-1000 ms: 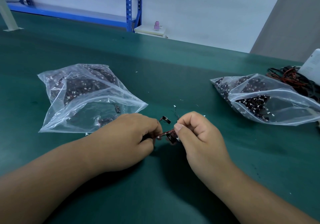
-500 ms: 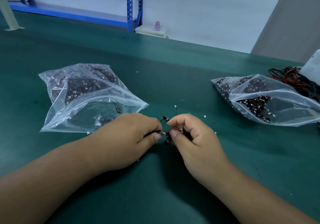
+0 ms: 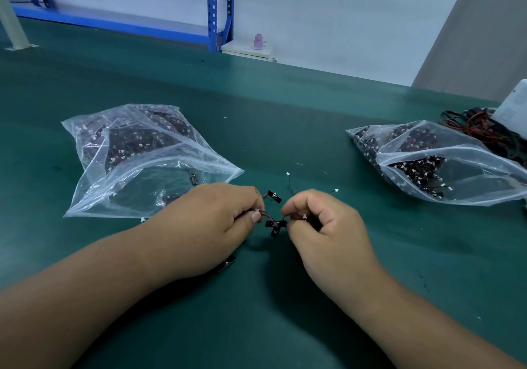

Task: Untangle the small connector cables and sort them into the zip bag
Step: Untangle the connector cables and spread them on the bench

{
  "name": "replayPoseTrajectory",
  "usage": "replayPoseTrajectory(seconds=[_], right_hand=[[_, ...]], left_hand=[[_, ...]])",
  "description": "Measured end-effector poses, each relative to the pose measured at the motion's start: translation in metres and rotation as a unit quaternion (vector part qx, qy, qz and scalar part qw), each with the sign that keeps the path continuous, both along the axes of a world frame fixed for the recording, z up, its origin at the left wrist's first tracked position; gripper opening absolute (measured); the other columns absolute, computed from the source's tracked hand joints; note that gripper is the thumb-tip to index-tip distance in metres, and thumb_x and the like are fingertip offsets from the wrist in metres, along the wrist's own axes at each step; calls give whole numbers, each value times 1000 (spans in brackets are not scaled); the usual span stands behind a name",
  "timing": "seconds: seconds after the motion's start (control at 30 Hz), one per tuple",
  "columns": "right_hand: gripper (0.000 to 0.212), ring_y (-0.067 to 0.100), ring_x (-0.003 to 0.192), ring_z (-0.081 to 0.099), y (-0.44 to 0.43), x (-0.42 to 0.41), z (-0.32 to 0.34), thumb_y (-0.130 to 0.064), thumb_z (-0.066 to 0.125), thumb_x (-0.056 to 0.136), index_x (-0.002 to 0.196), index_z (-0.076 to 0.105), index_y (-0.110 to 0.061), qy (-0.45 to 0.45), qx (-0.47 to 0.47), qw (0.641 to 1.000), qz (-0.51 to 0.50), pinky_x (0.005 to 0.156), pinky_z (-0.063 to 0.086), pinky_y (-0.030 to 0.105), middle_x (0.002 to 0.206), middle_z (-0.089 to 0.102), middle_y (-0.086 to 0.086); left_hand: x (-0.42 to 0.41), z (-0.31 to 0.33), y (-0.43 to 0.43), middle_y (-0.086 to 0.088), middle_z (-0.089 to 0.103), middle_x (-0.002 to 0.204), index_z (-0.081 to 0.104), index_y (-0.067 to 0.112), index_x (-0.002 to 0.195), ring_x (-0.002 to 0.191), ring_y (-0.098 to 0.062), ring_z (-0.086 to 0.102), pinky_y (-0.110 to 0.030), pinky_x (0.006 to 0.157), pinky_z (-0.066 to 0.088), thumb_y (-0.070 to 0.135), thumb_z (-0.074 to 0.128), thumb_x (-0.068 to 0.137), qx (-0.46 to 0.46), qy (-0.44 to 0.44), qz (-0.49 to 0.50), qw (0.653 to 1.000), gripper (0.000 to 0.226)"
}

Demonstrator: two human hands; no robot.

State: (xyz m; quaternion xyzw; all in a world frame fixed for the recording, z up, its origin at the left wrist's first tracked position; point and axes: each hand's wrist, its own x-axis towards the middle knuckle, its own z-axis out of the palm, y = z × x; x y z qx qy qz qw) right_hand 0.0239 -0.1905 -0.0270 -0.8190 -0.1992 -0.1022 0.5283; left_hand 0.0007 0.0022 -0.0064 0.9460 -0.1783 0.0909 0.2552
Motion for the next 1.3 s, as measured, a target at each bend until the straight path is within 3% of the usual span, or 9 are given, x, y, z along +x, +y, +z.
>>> replayPoseTrajectory(seconds=[0.27, 0.43, 0.6, 0.7, 0.93, 1.07, 1.13, 1.23, 1.3], right_hand=[[20, 2, 53, 44, -4, -2, 8, -5, 52, 69, 70, 64, -20, -20, 59, 997, -38, 48, 34, 13, 62, 58, -1], [33, 2, 51, 42, -8, -2, 10, 13, 58, 74, 64, 64, -17, -19, 84, 995, -54, 45, 32, 10, 59, 54, 2], [32, 1, 51, 44, -6, 0, 6, 10, 63, 78, 73, 67, -22, -11, 65, 997, -36, 48, 35, 10, 60, 58, -5], [22, 0, 58, 53, -3, -1, 4, -3, 66, 77, 69, 68, -24, -32, 41, 998, -19, 55, 40, 8, 65, 63, -11], [14, 6, 63, 59, -2, -1, 2, -14, 64, 80, 75, 69, -26, -57, 5, 998, -12, 58, 43, 10, 69, 65, -11], [19, 12, 68, 65, -4, 3, 2, -13, 62, 90, 86, 66, -32, 0, 58, 998, -33, 65, 56, 34, 74, 67, -6], [19, 10, 70, 67, -5, 4, 3, -15, 59, 91, 86, 66, -33, 11, 79, 995, -52, 67, 57, 37, 75, 68, -6], [20, 14, 68, 64, -7, 7, 4, -15, 59, 91, 84, 65, -33, 10, 91, 993, -80, 62, 54, 33, 74, 67, -7], [18, 10, 60, 57, -8, 8, 4, -15, 62, 89, 80, 65, -31, -2, 79, 993, -88, 54, 47, 20, 69, 64, -10]], left_hand=[[-1, 3, 0, 9, 58, 71, 51, 33, 81, 74, -8, 53, -34, 67, 48, 36, 47, 93, 9, 8, 17, 1000, 13], [-2, 4, -1, 9, 58, 71, 52, 33, 81, 73, -8, 54, -31, 63, 47, 36, 47, 92, 14, 8, 16, 1000, 13], [-1, 2, 1, 13, 61, 75, 56, 35, 87, 77, -5, 56, -28, 70, 48, 39, 47, 95, 19, 7, 11, 1000, 13], [-1, 1, 1, 19, 63, 82, 60, 37, 97, 84, -2, 56, -22, 78, 44, 39, 45, 97, 28, 1, 0, 1000, 16], [0, 3, -1, 16, 60, 77, 58, 33, 90, 79, -6, 54, -12, 74, 33, 38, 41, 96, 49, -20, -18, 998, 19], [-2, 5, -1, 13, 58, 75, 54, 32, 82, 77, -8, 53, -13, 72, 32, 41, 37, 92, 58, -18, -18, 998, 22], [-2, 5, -2, 13, 57, 73, 50, 34, 78, 77, -7, 52, -11, 71, 30, 42, 36, 90, 60, -15, -17, 998, 20], [-2, 5, -1, 12, 58, 72, 50, 34, 77, 76, -7, 53, -13, 69, 33, 41, 36, 89, 55, -14, -14, 998, 20], [-3, 5, -1, 12, 57, 72, 50, 33, 76, 76, -7, 53, -19, 69, 39, 41, 36, 89, 46, -17, -9, 999, 21]])
